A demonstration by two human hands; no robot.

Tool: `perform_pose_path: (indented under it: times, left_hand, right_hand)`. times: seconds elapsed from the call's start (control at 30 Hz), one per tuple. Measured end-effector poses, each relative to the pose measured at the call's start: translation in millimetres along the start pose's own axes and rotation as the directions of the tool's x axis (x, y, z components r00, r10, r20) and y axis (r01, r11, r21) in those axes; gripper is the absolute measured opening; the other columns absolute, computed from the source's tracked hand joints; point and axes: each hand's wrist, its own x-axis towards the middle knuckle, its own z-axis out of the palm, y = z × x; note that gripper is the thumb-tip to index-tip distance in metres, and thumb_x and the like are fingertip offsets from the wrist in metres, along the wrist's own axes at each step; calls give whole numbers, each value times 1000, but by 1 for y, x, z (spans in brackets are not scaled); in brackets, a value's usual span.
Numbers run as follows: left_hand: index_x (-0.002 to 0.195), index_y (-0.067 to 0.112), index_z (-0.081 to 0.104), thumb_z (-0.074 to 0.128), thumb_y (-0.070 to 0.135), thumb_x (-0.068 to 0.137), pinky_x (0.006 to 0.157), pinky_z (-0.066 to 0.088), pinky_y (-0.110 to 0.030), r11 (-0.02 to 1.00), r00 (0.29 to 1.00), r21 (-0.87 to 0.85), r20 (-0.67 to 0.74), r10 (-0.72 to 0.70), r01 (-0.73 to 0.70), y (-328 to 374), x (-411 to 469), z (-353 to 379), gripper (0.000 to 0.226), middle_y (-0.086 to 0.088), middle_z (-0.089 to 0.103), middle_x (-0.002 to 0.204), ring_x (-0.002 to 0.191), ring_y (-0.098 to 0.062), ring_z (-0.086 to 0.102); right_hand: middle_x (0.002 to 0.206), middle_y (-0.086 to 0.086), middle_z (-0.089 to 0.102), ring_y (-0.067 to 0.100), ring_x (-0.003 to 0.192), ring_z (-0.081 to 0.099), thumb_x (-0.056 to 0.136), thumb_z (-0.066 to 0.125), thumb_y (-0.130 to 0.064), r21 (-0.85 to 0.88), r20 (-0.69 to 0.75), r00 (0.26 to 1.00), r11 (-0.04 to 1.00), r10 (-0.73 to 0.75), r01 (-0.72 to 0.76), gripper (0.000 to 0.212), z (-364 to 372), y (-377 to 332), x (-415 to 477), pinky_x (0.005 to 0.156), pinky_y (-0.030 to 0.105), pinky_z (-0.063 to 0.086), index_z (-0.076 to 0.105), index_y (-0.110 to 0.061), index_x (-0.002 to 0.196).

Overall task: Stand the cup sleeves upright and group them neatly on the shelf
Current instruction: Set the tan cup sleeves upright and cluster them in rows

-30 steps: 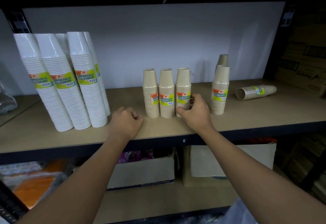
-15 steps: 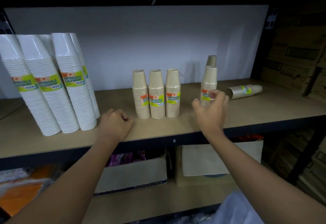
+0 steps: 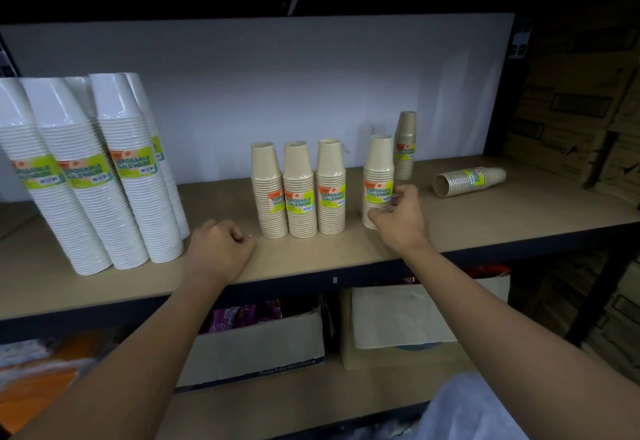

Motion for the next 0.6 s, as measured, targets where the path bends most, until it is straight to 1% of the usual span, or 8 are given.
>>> perform_pose_path:
  times: [0.13,0.37,0.5,0.6]
  left_hand:
    - [66,20,57,71,29,78,74,42,-32,1000,1000,-5,-23,-19,18,4,-1,0,21,-5,58,84,87,-27,56]
    - [65,22,54,69,31,79,73,41,-32,1000,1000,-12,-16,-9,9,3,-1,-1,23,-4,58,82,87,-26,55]
    - [64,24,52,69,32,79,72,42,-32,1000,1000,-12,-17,-10,10,3,-1,-1,24,-4,58,82,86,-25,55]
    - [64,23,52,69,32,79,72,41,-32,1000,1000,-11,-19,-12,12,3,-2,-1,24,-4,57,82,86,-26,55]
  right_hand:
    - [118,1,59,20,102,62,78,77,-25,-8,49,998,999,-42,43,54,10,-5,-8,85,35,49,45,-18,121]
    - [117,-1,60,19,105,61,79,77,-26,5,62,996,998,-60,60,53,14,-9,-12,86,35,50,46,-16,122]
    - [115,-4,59,19,105,62,81,75,-26,-6,84,995,999,-51,52,54,15,-11,-11,90,41,52,47,-16,125]
    - [115,-4,60,19,105,62,81,75,-25,-11,79,996,999,-49,50,54,16,-12,-11,90,41,52,47,-16,126]
